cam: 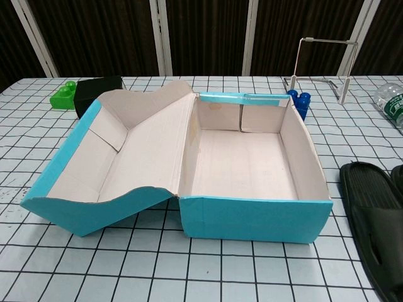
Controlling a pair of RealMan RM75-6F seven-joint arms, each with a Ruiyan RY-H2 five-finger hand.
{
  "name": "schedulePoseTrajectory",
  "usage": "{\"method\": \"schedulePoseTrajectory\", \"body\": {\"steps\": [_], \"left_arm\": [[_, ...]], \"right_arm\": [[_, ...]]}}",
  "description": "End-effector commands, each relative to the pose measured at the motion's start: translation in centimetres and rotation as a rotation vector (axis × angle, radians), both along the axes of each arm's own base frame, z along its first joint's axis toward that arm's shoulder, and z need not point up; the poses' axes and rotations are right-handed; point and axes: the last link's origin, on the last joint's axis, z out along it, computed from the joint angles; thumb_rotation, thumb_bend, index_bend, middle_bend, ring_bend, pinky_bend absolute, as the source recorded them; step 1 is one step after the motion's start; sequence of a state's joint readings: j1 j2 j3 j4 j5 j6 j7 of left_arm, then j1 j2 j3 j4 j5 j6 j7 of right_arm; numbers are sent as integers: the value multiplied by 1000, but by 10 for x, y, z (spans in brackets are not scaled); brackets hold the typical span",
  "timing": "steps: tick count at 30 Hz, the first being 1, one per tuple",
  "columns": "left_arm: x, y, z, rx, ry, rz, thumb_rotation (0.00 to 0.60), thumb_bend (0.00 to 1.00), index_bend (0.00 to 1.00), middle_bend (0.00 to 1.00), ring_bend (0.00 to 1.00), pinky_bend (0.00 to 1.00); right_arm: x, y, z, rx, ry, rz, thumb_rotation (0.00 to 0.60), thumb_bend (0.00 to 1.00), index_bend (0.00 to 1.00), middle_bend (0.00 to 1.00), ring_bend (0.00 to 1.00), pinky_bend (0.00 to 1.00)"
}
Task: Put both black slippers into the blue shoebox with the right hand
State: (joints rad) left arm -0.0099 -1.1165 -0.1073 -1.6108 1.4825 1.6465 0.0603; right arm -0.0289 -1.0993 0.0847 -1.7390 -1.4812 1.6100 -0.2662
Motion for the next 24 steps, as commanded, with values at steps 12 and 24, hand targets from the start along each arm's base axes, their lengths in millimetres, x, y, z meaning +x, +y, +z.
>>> {"method": "schedulePoseTrajectory", "body": {"steps": [12,24], "left_arm": [[3,2,-6,-22,7,-12,600,37,188,35,0,66],[3,4,-9,-38,10,-3,600,37,191,35,0,66]], "right_arm": [[11,9,-3,150,-161,69,600,208,199,113,156,238],[11,5,-8,181,-197,114,600,209,198,113,156,235]]}}
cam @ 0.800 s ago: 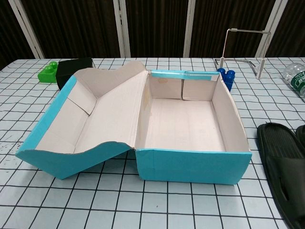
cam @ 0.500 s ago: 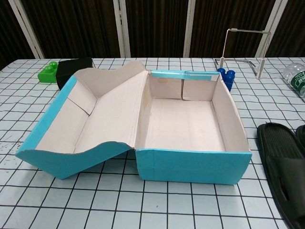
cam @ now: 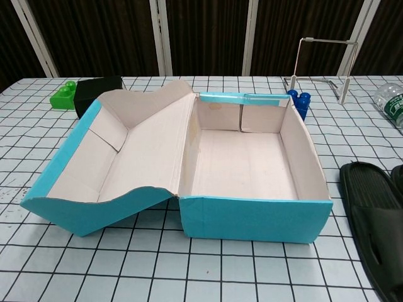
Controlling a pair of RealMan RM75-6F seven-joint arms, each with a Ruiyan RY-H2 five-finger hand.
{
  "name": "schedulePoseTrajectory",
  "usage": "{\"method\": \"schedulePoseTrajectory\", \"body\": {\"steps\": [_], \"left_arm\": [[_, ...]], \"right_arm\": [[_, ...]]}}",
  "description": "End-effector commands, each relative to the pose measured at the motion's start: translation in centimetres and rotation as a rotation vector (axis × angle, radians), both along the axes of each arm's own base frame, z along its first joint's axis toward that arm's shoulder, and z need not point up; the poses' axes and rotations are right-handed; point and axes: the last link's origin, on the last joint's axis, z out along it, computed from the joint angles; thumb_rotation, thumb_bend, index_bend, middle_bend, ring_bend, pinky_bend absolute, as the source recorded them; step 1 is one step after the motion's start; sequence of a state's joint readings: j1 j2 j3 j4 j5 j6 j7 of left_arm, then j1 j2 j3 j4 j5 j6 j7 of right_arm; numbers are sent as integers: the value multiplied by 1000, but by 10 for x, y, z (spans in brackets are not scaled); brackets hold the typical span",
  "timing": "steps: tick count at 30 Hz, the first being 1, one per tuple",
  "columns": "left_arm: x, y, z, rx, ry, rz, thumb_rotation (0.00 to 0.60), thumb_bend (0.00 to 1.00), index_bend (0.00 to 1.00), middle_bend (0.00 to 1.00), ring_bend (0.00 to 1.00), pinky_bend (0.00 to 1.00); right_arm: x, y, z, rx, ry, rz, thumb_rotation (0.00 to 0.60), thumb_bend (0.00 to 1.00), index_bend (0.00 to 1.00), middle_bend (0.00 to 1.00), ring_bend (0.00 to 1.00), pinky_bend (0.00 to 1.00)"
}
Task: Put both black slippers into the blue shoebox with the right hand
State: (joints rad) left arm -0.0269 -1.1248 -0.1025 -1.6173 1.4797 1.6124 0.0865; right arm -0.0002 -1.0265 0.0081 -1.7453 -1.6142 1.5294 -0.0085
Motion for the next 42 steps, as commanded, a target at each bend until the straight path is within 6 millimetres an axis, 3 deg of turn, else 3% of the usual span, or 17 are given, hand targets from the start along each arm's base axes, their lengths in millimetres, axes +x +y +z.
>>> {"method": "schedulePoseTrajectory", "body": {"steps": [1,7,20,32,42], "left_arm": [[2,-2,-1,-8,-1,-10,600,37,192,35,0,66],[-1,-2,8,23,-26,-7,600,37,191,34,0,55],[-6,-5,19,109,-51,1,600,37,191,33,0,43],[-9,-4,22,97,-68,16,600,37,190,33,0,43],[-10,-5,24,100,-72,21,600,37,190,34,0,43]], "right_arm": [[3,-1,-3,-9,-19,27,600,207,198,113,156,232],[6,13,-29,-3,-7,118,600,197,198,113,156,226],[-3,28,-83,55,21,4,600,196,199,110,137,196],[2,49,-112,164,28,-68,600,196,199,95,121,177],[10,49,-132,211,20,-70,600,196,198,85,109,157]]}}
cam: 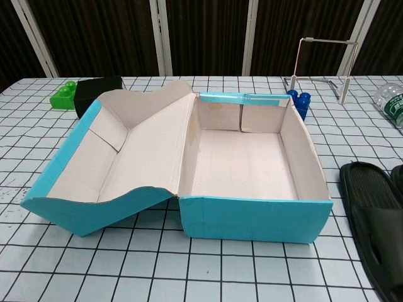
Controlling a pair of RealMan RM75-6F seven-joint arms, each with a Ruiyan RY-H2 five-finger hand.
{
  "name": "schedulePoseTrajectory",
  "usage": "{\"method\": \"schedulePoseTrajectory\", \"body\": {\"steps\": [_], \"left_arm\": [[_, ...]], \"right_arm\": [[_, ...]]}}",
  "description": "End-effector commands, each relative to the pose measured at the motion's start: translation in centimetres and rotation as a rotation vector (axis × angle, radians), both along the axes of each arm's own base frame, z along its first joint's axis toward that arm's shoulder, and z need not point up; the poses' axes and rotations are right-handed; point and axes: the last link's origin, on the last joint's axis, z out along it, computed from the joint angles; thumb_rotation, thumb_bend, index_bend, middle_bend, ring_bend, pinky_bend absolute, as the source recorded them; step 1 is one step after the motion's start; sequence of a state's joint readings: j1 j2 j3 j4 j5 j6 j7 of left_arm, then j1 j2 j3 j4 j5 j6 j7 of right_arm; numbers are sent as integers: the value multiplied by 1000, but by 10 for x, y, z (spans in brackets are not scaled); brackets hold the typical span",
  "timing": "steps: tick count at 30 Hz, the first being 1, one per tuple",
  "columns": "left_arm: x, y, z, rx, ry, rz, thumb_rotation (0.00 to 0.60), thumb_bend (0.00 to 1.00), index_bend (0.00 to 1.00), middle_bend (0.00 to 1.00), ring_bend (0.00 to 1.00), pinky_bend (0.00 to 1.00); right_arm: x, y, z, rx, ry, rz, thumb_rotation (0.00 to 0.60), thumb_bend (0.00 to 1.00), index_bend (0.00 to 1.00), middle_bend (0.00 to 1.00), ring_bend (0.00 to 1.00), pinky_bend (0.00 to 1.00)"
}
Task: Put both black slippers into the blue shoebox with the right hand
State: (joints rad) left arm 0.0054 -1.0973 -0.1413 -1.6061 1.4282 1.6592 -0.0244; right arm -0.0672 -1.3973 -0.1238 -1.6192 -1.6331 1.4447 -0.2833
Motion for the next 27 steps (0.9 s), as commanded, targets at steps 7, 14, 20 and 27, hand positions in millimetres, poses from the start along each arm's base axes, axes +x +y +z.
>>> {"method": "schedulePoseTrajectory", "body": {"steps": [7,14,20,27], "left_arm": [[0,1,-2,-7,5,4,600,37,190,34,0,43],[0,1,-2,-9,8,10,600,37,191,34,0,43],[0,1,-2,-11,10,12,600,37,192,34,0,43],[0,2,-3,-13,12,15,600,37,193,34,0,43]], "right_arm": [[5,-14,-8,-40,18,12,600,196,198,82,99,148],[4,-17,-12,-59,21,2,600,196,198,76,87,138],[6,-18,-17,-53,7,4,600,196,198,75,86,138],[12,-21,-21,-55,4,29,600,196,199,74,85,138]]}}
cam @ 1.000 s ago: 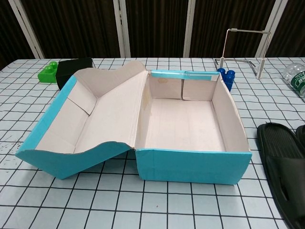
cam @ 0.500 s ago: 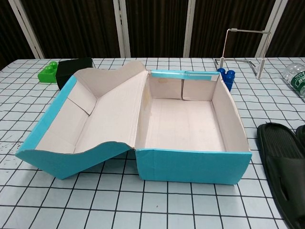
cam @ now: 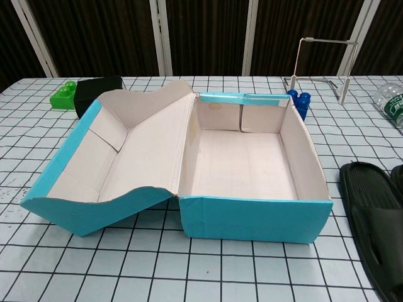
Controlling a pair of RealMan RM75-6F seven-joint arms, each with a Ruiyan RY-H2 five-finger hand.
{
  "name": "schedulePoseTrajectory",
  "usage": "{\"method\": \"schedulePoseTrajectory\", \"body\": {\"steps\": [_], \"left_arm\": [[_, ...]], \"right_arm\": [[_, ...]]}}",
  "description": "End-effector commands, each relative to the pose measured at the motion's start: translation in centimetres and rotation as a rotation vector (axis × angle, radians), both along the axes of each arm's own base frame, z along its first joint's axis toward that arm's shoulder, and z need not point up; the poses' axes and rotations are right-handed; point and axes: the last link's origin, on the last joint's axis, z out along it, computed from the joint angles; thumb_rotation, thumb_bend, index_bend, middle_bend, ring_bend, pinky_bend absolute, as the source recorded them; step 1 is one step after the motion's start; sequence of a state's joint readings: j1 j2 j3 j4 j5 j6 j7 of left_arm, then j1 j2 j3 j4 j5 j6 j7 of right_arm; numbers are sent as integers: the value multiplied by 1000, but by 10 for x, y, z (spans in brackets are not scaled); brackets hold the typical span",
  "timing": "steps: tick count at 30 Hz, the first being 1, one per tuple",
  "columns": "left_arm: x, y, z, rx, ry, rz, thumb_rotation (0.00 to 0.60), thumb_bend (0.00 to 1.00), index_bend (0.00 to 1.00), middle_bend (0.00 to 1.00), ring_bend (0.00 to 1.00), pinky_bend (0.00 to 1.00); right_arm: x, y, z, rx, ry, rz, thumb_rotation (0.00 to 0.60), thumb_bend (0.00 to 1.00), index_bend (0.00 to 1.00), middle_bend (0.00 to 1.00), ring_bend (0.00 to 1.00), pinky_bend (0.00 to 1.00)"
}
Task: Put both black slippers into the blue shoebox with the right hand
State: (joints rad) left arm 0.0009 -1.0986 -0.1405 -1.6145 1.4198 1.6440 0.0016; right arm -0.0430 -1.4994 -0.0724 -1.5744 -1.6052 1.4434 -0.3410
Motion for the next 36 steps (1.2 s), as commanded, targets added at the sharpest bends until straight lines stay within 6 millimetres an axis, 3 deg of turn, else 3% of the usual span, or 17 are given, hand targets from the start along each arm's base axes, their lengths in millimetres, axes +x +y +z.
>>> {"method": "schedulePoseTrajectory", "body": {"steps": [1,25,36], "left_arm": [[0,0,0,-1,0,0,600,37,194,34,0,43],[-1,0,1,5,-36,6,600,37,199,37,0,43],[0,1,-2,-5,-31,6,600,37,203,37,0,43]], "right_arm": [[3,-1,-2,-2,3,14,600,196,199,75,85,138],[12,-15,-16,24,26,45,600,197,201,75,84,138],[11,-15,-12,69,56,35,600,197,366,142,87,123]]}}
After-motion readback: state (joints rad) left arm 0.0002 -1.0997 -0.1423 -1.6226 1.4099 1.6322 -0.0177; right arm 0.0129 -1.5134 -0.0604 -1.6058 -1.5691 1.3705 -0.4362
